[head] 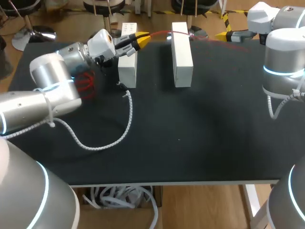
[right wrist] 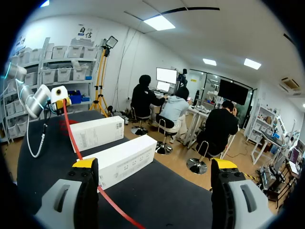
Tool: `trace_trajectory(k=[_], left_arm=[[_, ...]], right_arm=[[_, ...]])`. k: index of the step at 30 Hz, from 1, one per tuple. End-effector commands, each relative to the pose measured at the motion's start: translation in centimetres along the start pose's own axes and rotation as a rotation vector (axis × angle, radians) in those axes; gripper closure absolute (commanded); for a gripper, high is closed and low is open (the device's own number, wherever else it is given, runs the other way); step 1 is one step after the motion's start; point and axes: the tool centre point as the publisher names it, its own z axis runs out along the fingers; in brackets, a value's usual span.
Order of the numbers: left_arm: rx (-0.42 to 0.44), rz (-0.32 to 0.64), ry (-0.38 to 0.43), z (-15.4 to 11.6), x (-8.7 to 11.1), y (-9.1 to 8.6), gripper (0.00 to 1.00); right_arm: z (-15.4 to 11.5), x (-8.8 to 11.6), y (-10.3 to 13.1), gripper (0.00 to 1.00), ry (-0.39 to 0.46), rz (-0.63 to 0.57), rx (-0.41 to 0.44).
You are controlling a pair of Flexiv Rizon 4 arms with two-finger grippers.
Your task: Grab the tape and strap the tape.
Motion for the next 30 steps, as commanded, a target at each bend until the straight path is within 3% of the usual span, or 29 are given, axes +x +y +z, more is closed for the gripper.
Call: trace_trajectory(k=[1, 11, 30], left_arm=[[0.000, -0.019, -0.037, -0.1, 0.3, -0.3, 1.00], [-0.015, -0.082, 0.050, -0.9, -0.7, -1.7, 1.00], [-0.033, -0.088, 0.099, -0.6, -1.5, -4.8, 1.00]], right_arm=[[0.0, 0.0, 0.0, 0.00, 0.000, 0.000, -0.002], [0.0, 0.0, 0.0, 0.00, 0.000, 0.000, -0.002], [0.0, 0.0, 0.0, 0.00, 0.000, 0.000, -0.002]])
